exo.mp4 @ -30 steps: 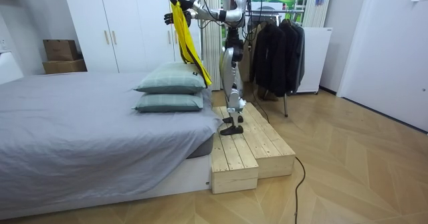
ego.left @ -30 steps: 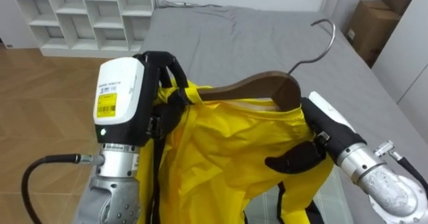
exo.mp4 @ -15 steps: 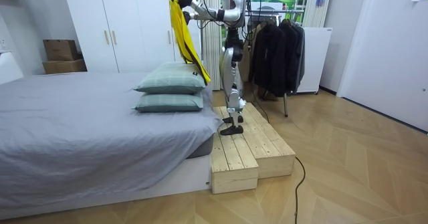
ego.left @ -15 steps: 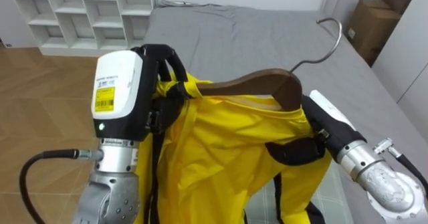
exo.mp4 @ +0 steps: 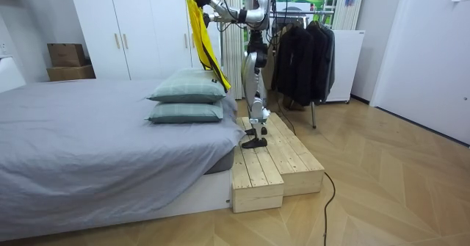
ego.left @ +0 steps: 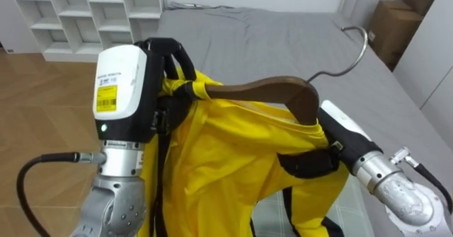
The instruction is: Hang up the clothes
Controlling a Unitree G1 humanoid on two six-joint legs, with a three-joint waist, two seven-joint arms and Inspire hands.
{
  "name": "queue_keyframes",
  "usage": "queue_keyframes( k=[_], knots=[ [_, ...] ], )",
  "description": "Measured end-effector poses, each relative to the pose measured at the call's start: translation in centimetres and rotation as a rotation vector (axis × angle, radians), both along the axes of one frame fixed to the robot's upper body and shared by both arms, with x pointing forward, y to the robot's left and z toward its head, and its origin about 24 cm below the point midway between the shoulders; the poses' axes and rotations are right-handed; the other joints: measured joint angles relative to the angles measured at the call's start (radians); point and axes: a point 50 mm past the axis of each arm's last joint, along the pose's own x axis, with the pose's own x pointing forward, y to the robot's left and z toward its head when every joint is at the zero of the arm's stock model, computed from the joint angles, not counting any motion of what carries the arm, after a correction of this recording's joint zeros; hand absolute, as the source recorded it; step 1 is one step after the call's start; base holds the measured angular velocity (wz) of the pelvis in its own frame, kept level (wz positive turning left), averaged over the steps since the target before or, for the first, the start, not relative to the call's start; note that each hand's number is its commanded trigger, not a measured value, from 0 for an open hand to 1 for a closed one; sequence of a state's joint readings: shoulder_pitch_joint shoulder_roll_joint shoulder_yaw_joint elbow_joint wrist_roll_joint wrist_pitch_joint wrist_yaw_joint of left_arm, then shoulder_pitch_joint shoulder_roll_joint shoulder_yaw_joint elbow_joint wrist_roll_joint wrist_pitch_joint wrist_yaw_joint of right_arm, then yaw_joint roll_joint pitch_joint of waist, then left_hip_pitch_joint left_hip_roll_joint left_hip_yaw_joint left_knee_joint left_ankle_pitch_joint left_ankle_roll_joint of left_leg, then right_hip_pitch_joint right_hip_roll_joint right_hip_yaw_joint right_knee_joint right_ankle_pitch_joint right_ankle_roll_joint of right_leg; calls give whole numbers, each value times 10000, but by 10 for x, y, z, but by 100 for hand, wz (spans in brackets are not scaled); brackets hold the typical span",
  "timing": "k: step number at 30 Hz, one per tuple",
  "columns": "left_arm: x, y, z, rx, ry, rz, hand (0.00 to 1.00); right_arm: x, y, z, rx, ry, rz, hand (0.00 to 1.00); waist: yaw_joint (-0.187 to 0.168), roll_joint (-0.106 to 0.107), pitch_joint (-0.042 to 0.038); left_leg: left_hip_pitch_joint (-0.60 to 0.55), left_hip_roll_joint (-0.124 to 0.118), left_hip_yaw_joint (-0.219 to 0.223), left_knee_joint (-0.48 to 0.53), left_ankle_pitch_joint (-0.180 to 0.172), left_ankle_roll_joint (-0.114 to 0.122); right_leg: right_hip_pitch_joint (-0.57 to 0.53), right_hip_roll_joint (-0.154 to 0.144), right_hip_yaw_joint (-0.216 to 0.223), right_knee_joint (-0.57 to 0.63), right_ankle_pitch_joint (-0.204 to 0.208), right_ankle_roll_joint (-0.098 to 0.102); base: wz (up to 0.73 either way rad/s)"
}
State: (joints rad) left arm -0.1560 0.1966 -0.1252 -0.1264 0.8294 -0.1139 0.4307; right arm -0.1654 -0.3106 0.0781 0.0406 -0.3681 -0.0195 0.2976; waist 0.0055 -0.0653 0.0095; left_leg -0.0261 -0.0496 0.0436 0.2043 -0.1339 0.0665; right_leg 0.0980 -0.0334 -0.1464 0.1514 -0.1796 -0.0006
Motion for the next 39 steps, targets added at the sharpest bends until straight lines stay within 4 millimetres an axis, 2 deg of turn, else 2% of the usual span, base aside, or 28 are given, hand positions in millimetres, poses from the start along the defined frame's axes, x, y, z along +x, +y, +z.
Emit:
queue_keyframes(
  k=[4,11,12,13,14,15,25,35,39],
  knots=[
    [0,0,1,5,-22,-5,100,0,0,0,-15,-9,6,100,-4,55,-40,6,0,16,-8,0,0,2,0,-4,2,0,0,0],
    [0,2,0,16,8,-5,100,0,2,0,-39,10,86,100,-4,47,-38,95,-7,32,-43,1,0,74,-5,-5,2,0,0,0],
    [0,3,0,24,14,-4,73,0,2,0,-40,15,96,100,-2,43,-35,133,-7,32,-61,1,0,101,-7,-5,2,0,0,0],
    [0,3,0,28,21,-4,58,0,3,-1,-40,17,98,100,-2,33,-29,174,-8,27,-75,1,0,140,-6,-5,-1,0,0,0],
    [0,3,0,24,32,-2,9,0,3,-1,-43,25,104,100,-3,30,-28,193,-8,22,-77,1,0,159,-6,-5,-3,0,0,0],
    [-1,3,0,7,51,-3,0,0,3,-1,-53,39,117,100,-7,21,-24,222,-10,23,-79,1,0,189,-6,-8,-3,0,0,0],
    [-1,1,-11,-487,857,-219,0,-7,7,-13,-225,800,408,100,-29,-122,43,226,-13,-31,-63,0,0,232,-12,-181,0,0,0,1],
    [-2,5,-26,-571,2337,-283,0,-11,7,-21,-662,1593,827,100,-399,-176,22,187,-16,-6,-81,1,1,179,-16,-143,4,0,0,0],
    [-4,-9,-35,-1245,3351,-1418,0,-11,7,-22,-1140,1592,819,100,-408,-174,21,225,-19,15,-71,1,1,207,-22,-53,9,0,0,0]
  ],
)
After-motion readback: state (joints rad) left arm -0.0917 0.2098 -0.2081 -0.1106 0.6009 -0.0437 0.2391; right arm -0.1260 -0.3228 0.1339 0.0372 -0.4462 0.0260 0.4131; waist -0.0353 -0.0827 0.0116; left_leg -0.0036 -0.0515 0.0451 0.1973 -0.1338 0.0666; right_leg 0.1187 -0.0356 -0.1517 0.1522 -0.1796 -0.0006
